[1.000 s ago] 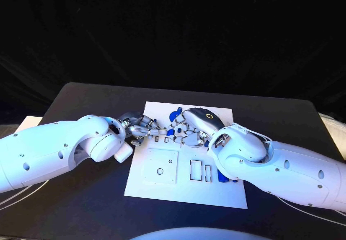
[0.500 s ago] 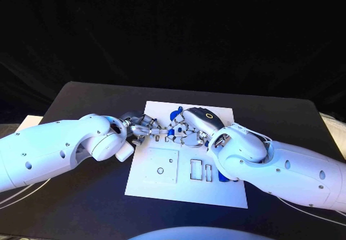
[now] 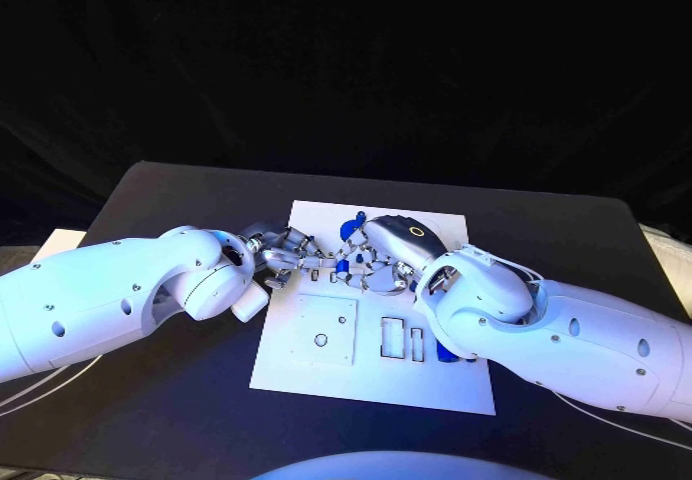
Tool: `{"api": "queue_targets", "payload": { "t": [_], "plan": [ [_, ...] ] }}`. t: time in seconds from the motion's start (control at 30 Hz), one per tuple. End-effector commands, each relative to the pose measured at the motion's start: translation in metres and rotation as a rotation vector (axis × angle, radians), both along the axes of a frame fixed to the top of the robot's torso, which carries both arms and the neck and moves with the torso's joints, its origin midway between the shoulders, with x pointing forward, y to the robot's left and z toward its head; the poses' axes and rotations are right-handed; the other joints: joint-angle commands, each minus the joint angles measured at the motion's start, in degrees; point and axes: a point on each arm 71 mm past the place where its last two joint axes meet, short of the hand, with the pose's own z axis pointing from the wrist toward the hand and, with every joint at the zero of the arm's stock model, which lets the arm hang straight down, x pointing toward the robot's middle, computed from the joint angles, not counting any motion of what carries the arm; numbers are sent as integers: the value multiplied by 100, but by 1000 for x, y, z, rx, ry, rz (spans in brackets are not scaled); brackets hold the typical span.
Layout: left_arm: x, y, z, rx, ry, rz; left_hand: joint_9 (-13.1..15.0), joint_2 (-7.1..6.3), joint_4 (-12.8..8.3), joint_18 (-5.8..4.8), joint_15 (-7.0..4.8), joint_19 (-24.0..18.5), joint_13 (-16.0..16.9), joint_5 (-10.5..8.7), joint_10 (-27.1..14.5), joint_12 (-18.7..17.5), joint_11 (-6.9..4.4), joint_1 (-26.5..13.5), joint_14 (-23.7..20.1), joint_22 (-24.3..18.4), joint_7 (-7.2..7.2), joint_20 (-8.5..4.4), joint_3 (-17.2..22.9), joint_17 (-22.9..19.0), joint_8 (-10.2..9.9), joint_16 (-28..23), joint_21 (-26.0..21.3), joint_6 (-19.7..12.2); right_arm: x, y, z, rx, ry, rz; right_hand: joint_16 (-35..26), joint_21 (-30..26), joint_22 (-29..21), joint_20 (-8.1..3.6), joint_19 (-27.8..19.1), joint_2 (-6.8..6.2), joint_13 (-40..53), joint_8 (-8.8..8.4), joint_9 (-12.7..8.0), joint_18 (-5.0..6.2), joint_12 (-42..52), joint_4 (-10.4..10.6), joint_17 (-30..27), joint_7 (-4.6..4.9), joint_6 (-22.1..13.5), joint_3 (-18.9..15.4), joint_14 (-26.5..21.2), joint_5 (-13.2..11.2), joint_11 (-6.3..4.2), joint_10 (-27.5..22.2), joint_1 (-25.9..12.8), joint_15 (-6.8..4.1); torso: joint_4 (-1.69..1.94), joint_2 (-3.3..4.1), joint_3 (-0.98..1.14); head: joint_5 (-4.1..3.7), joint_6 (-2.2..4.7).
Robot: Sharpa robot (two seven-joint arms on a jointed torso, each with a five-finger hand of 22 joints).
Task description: Assemble the parts on the task board
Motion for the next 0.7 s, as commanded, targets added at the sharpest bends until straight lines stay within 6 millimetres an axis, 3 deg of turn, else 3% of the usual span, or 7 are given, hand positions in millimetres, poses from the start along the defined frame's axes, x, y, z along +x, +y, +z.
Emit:
{"api": "queue_targets", "payload": {
  "t": [0.03,0.37,0.6,0.63,0.7],
  "plan": [
    [0,-1,0,1,-1,-8,-3,21,-33,-75,-24,24,10,-5,23,-6,-24,57,604,7,-24,-22,4,1506,27,34,39,0,1,1,-3,-56,12,3,-6,-17,993,-19,306,-31,-5,33,11,3,-3,-2,920,-4,35,49,460,-36,-44,-14,20,-35,-1,2,0,1,-4],
    [4,22,3,-5,-26,52,-5,22,-48,-71,-25,15,5,-6,22,-13,-24,73,604,-7,-24,-23,7,1506,26,34,26,3,12,2,-5,-148,2,-24,-8,-16,996,-20,308,-34,-25,33,12,2,-29,-7,918,-6,35,56,460,-49,-46,-26,29,-37,8,-6,-10,-11,9],
    [6,41,12,-73,-41,130,-12,23,-47,-47,-23,-32,-106,-9,-30,-96,-18,66,601,-105,-15,-23,4,1495,17,26,-57,-9,26,4,-7,-231,2,-39,-3,-13,1001,-20,311,-34,-23,32,12,1,-26,-7,926,-5,35,58,461,-52,-46,-25,29,-37,8,-11,-30,-7,15],
    [6,43,13,-91,-43,144,-14,25,-49,-40,-21,-49,-129,-9,-45,-116,-16,67,595,-136,-13,-22,5,1476,12,14,-85,-15,28,5,-7,-246,3,-40,-3,-13,1000,-20,311,-33,-23,32,12,1,-27,-7,926,-5,34,59,461,-53,-46,-25,30,-37,6,-10,-25,-1,16],
    [7,48,17,-139,-48,181,-23,35,-57,-13,-12,-111,-211,-8,-100,-189,-6,76,574,-249,-2,-17,10,1401,-2,-37,-185,-36,31,7,-8,-283,4,-42,-5,-14,999,-20,310,-31,-25,30,12,1,-30,-8,924,-6,33,63,461,-56,-46,-26,32,-37,11,-16,-39,0,17]
  ]
}}
